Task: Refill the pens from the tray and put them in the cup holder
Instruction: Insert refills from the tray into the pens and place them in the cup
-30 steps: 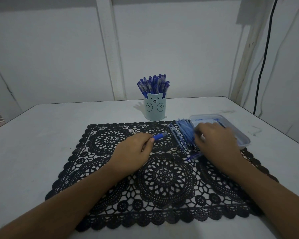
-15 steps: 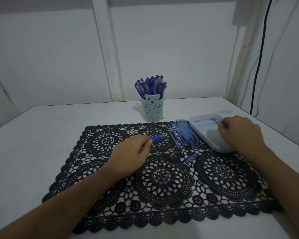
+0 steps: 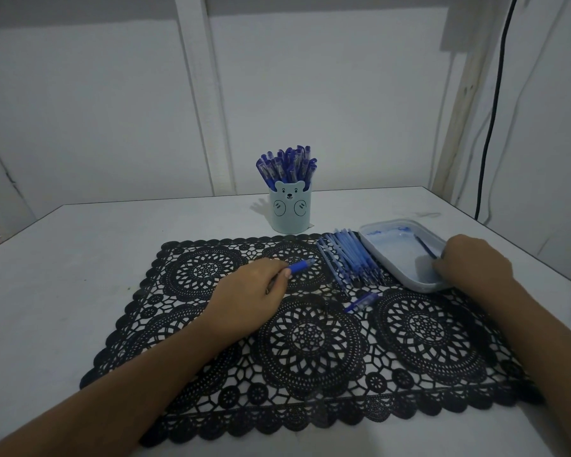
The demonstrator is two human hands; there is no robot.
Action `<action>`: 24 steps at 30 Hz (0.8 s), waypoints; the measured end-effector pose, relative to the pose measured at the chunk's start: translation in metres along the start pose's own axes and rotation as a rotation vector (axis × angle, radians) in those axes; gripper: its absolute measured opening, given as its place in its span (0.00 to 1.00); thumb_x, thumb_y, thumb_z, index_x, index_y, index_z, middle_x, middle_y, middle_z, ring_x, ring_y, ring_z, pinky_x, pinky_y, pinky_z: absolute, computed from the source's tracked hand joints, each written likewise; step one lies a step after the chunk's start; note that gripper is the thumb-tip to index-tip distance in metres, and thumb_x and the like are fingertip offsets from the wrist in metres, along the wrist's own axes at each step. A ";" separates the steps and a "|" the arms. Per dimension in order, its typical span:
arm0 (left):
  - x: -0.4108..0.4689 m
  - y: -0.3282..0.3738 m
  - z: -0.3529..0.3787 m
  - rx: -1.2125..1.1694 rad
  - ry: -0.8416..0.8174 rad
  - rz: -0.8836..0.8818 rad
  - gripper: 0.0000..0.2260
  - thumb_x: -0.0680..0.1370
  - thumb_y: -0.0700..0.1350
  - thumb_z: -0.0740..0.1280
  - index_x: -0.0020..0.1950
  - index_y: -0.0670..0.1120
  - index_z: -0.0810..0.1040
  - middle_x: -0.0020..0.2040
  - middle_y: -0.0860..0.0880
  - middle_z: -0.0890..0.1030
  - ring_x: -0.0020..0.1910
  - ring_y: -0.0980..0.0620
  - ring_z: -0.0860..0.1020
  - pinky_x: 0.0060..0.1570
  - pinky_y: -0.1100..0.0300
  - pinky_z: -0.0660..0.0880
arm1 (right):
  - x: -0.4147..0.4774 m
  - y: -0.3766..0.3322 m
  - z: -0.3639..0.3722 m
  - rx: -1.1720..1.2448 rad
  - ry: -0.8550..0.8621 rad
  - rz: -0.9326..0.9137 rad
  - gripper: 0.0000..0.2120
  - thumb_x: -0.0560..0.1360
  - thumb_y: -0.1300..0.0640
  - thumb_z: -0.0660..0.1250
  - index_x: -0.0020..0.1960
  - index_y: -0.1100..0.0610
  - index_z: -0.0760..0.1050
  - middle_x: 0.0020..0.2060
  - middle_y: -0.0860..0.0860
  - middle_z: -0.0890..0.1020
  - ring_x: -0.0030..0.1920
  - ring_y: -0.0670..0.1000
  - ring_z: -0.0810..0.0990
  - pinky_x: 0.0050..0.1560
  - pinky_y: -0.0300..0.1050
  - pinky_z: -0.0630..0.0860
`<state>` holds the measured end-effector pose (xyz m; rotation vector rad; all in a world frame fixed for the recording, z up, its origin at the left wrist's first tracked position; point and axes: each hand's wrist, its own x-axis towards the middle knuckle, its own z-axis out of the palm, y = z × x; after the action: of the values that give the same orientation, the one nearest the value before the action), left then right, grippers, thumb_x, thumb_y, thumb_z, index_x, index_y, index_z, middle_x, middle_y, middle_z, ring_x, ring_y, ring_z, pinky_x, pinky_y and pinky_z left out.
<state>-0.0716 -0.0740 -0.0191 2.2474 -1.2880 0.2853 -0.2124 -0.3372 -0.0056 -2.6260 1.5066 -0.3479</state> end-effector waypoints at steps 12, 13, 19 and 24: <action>-0.001 0.000 0.000 0.008 0.007 0.002 0.12 0.80 0.50 0.55 0.56 0.50 0.75 0.44 0.53 0.77 0.41 0.56 0.73 0.40 0.61 0.70 | -0.010 -0.010 0.000 0.050 0.020 0.042 0.11 0.73 0.60 0.62 0.53 0.63 0.73 0.48 0.59 0.78 0.48 0.59 0.78 0.44 0.46 0.70; -0.001 0.001 0.000 0.007 0.010 0.003 0.12 0.80 0.50 0.55 0.56 0.50 0.75 0.44 0.53 0.77 0.41 0.56 0.73 0.40 0.62 0.70 | -0.011 -0.012 -0.001 0.052 0.020 0.041 0.10 0.73 0.60 0.62 0.53 0.63 0.73 0.49 0.59 0.78 0.49 0.59 0.78 0.43 0.45 0.70; 0.000 0.000 0.001 -0.001 0.014 0.003 0.12 0.80 0.50 0.55 0.56 0.50 0.76 0.44 0.53 0.77 0.42 0.56 0.74 0.41 0.60 0.71 | -0.014 -0.014 -0.004 0.154 0.034 0.028 0.09 0.72 0.59 0.63 0.49 0.64 0.75 0.39 0.57 0.75 0.40 0.57 0.73 0.41 0.44 0.69; 0.000 -0.002 0.002 -0.015 0.026 0.014 0.11 0.80 0.49 0.55 0.57 0.50 0.76 0.44 0.54 0.76 0.41 0.57 0.73 0.39 0.63 0.69 | -0.025 -0.027 -0.013 0.352 0.237 -0.198 0.07 0.75 0.56 0.61 0.48 0.58 0.73 0.41 0.53 0.76 0.46 0.56 0.75 0.51 0.51 0.71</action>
<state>-0.0697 -0.0745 -0.0219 2.2164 -1.2884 0.3073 -0.2052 -0.3012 0.0085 -2.5157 1.1109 -0.8809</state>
